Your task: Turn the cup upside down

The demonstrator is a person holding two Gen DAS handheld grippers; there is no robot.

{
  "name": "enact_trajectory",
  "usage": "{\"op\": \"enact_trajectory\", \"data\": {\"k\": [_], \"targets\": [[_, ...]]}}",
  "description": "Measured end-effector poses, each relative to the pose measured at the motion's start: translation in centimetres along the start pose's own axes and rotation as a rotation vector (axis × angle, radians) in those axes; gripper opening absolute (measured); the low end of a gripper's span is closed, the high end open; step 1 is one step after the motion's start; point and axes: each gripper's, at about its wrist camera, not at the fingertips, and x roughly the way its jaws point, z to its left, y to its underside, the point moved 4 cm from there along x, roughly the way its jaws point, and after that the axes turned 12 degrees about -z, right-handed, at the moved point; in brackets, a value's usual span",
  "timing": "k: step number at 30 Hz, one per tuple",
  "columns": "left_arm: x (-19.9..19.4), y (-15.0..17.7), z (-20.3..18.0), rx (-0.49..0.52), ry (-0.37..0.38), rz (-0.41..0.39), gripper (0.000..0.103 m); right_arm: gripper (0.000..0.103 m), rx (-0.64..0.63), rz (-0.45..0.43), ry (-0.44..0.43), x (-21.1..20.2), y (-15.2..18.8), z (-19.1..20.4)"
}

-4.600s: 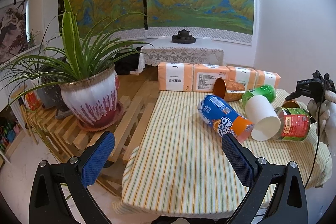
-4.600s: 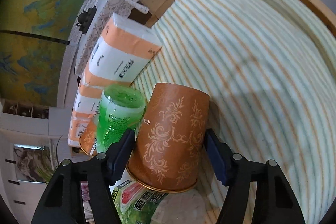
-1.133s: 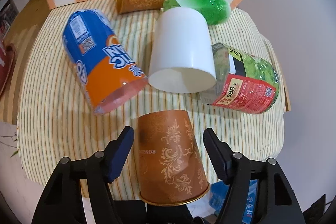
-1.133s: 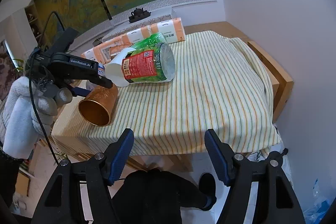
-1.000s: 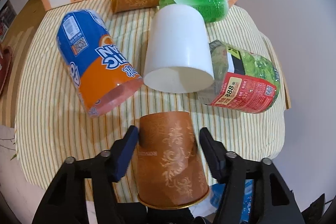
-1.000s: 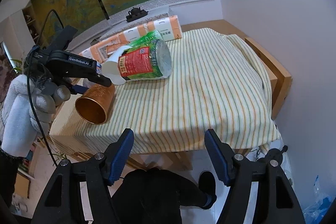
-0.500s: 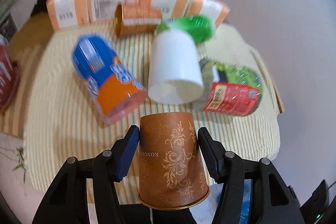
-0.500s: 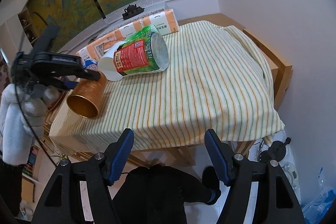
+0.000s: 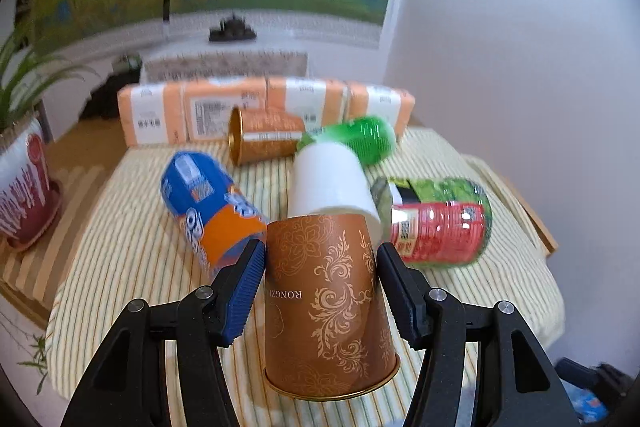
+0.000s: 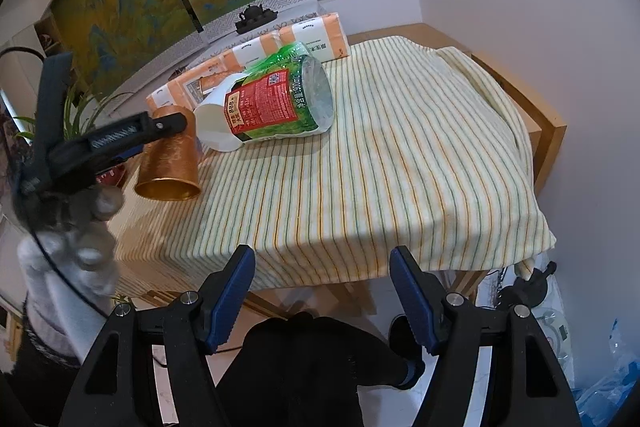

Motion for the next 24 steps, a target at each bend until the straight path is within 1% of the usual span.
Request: {"op": "enact_trajectory", "data": {"k": [2, 4, 7, 8, 11, 18, 24], "targets": [[-0.3, 0.2, -0.4, 0.011, -0.008, -0.048, 0.062, 0.066, -0.003, 0.004, 0.002, 0.0, 0.0, 0.1], [-0.6, 0.5, -1.0, 0.052, -0.037, -0.113, 0.062, 0.066, 0.0, 0.009, 0.004, 0.2, 0.1, 0.0], [-0.6, 1.1, -2.0, 0.121, -0.062, -0.163, 0.062, 0.066, 0.002, 0.009, 0.014, 0.4, 0.1, -0.1], [-0.6, 1.4, -2.2, 0.134, -0.059, -0.168, 0.062, 0.066, 0.003, 0.006, 0.019, 0.4, 0.0, -0.1], [-0.2, 2.1, -2.2, 0.123, -0.049, -0.167, 0.062, 0.066, 0.006, -0.001, 0.021, 0.5, -0.2, 0.0], [-1.9, 3.0, -1.9, 0.129, -0.034, -0.208, 0.062, 0.066, 0.01, -0.014, 0.025, 0.1, -0.6, 0.1], [-3.7, 3.8, -1.6, 0.137, -0.013, -0.192, 0.062, 0.066, 0.012, -0.019, 0.015, -0.2, -0.6, 0.6]]}}
